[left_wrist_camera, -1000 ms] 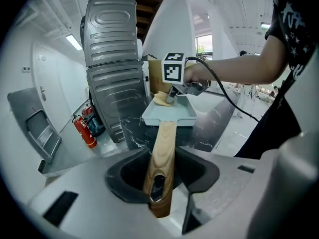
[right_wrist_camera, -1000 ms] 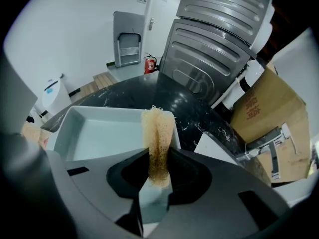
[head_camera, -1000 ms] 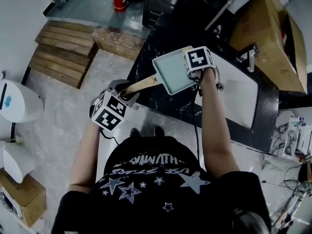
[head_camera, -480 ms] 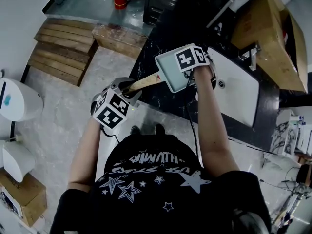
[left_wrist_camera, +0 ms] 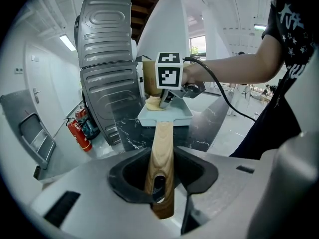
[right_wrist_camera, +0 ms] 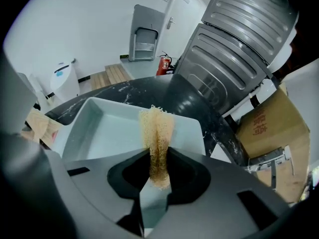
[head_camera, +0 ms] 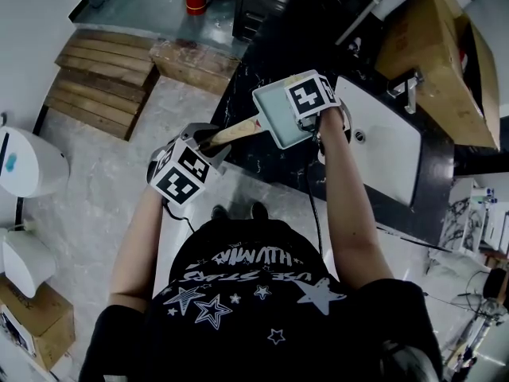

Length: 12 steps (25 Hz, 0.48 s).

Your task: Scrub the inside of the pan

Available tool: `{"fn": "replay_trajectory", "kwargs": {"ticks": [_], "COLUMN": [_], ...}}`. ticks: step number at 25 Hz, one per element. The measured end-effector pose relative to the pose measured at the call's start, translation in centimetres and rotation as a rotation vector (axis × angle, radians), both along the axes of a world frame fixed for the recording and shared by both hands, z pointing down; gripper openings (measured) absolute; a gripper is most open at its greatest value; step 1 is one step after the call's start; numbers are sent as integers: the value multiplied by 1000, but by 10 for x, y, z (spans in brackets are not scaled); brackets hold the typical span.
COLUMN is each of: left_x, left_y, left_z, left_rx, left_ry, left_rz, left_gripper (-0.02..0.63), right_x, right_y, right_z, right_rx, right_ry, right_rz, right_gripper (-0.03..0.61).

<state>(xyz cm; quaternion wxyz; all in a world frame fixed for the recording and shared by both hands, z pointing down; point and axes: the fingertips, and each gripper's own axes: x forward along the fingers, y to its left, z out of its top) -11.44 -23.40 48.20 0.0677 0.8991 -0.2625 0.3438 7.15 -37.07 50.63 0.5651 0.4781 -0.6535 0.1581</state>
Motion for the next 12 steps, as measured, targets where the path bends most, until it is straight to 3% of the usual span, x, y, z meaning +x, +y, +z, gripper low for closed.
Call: {"fn": "replay_trajectory", "kwargs": {"ticks": [12], "left_x": [0], "left_y": [0], "left_z": [-2], "left_rx": [-5], "left_ry": [3], "left_rz": [8], "left_gripper": [140], "right_x": [-73], "right_y": [37], "right_z": [4], "right_rx": [-159], "right_ry": [-241], "right_rz": [-134], "right_gripper": [83]}}
